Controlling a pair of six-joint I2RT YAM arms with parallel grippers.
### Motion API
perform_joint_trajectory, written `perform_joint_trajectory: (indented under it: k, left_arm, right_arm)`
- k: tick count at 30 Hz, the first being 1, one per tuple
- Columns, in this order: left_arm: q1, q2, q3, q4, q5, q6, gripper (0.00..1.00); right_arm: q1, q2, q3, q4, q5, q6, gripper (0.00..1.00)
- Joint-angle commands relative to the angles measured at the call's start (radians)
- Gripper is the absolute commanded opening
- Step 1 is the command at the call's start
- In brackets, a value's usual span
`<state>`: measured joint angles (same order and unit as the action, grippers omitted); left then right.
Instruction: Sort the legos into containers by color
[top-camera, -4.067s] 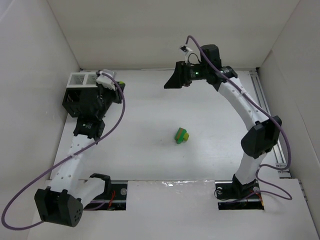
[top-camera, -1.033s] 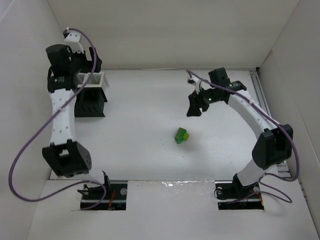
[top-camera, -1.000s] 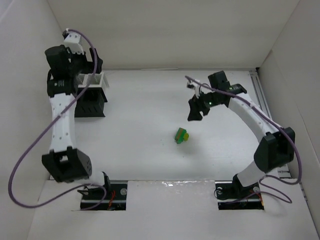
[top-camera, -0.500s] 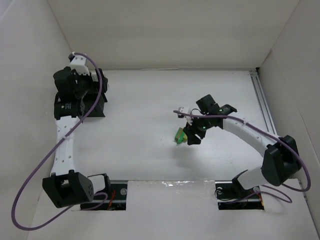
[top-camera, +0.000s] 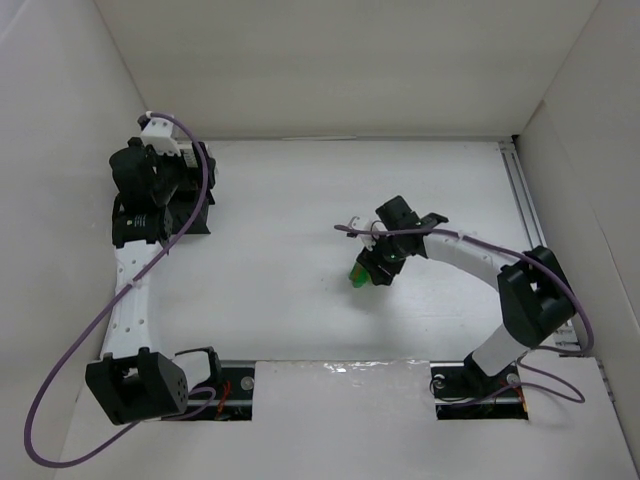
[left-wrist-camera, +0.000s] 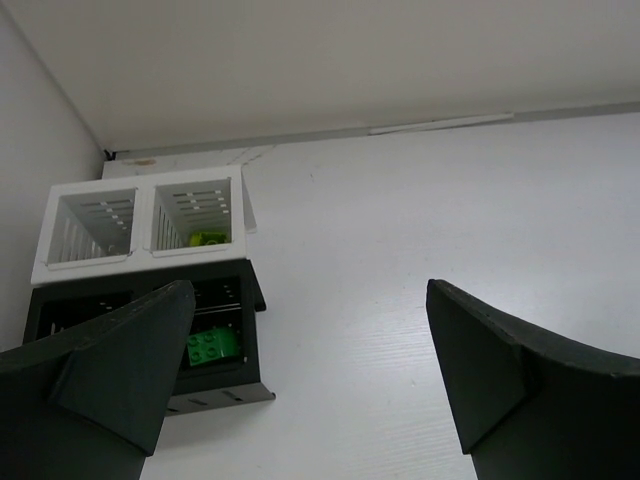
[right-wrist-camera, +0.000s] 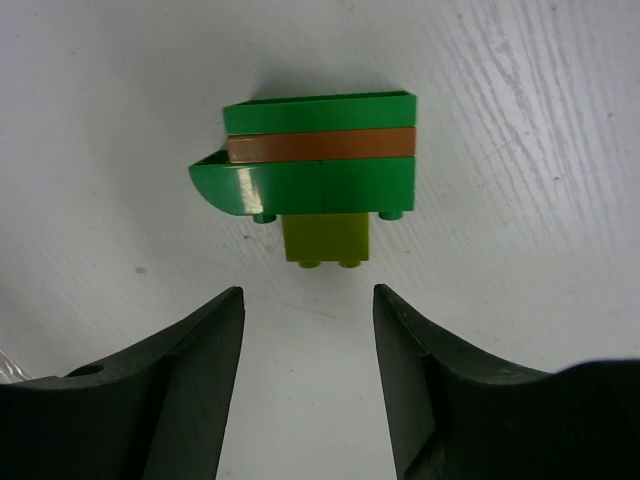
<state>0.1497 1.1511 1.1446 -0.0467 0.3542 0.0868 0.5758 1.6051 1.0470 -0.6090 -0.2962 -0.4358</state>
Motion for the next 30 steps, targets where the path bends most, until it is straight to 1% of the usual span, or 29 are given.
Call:
perform_joint_trajectory:
  k: [1,4,9,18,21,30]
  left_arm:
    - [-0.004,-0.03,-0.005,0.082,0.008,-0.019,1.0]
    - [-0.004,-0.021,-0.005,0.082,-0.003,-0.019,1.0]
    - [-0.004,-0.021,-0.014,0.082,-0.026,-0.019,1.0]
    - [-0.004,-0.021,-0.032,0.082,-0.044,-0.001,1.0]
    - [-0.004,-0.001,-0.032,0.082,-0.044,-0.001,1.0]
    - [-0.004,0.027,-0.023,0.091,-0.034,-0.001,1.0]
  right_arm:
    - [-0.017,-0.01,0.004,0.057,0.046,-0.024,0.6]
    - [-0.027,0.03,0.033,0.057,0.046,-0.034,0.63]
    - [-0.027,0.085,0.077,0.029,0.017,-0.055,0.63]
    - [-0.017,0.116,0.1,0.029,-0.001,-0.064,0.63]
    - [-0.017,0.137,0.123,-0.009,-0.026,-0.064,0.62]
    - [0.002,0.127,0.102,-0.006,-0.055,-0.064,0.61]
